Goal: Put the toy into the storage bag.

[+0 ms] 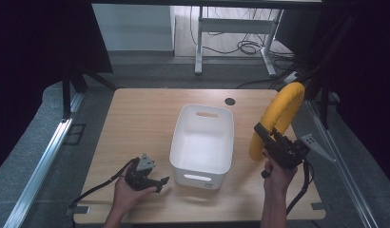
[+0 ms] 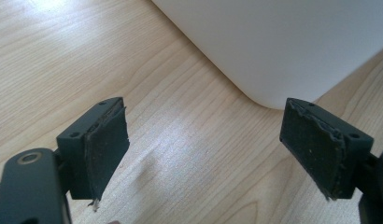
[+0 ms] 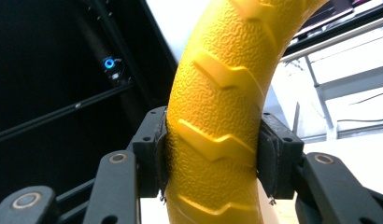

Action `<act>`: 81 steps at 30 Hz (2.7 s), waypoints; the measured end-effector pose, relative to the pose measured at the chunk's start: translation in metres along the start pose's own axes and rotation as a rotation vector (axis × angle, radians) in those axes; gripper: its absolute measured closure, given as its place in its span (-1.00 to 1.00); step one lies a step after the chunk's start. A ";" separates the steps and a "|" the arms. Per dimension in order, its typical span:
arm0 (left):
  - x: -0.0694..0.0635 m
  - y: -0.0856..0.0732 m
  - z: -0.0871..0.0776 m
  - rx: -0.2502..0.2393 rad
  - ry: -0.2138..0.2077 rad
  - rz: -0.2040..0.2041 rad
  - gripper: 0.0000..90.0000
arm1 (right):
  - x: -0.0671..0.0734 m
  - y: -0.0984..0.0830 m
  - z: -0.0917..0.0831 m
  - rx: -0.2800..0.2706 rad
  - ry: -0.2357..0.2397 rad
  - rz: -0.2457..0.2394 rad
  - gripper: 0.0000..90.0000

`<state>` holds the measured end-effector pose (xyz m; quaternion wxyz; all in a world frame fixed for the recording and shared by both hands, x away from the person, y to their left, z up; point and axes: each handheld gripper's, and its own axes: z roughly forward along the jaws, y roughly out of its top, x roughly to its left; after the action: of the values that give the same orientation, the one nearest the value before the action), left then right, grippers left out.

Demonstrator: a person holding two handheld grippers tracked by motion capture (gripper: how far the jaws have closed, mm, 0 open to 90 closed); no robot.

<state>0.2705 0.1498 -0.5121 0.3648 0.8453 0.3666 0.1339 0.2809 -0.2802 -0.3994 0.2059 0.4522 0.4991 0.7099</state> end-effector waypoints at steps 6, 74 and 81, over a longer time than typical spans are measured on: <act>-0.001 0.000 0.000 0.003 -0.002 0.003 -0.65 | 0.001 0.000 -0.006 -0.049 -0.033 -0.001 0.13; 0.002 -0.001 -0.001 0.008 -0.010 0.001 -0.66 | 0.115 0.037 0.044 -0.129 0.171 -0.182 0.12; 0.003 -0.001 -0.002 0.004 -0.010 -0.005 -0.66 | 0.125 0.032 0.060 -0.119 0.184 -0.176 0.12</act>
<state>0.2715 0.1538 -0.5116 0.3650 0.8459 0.3671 0.1281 0.2735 -0.1689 -0.3102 0.2471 0.3267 0.5108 0.7558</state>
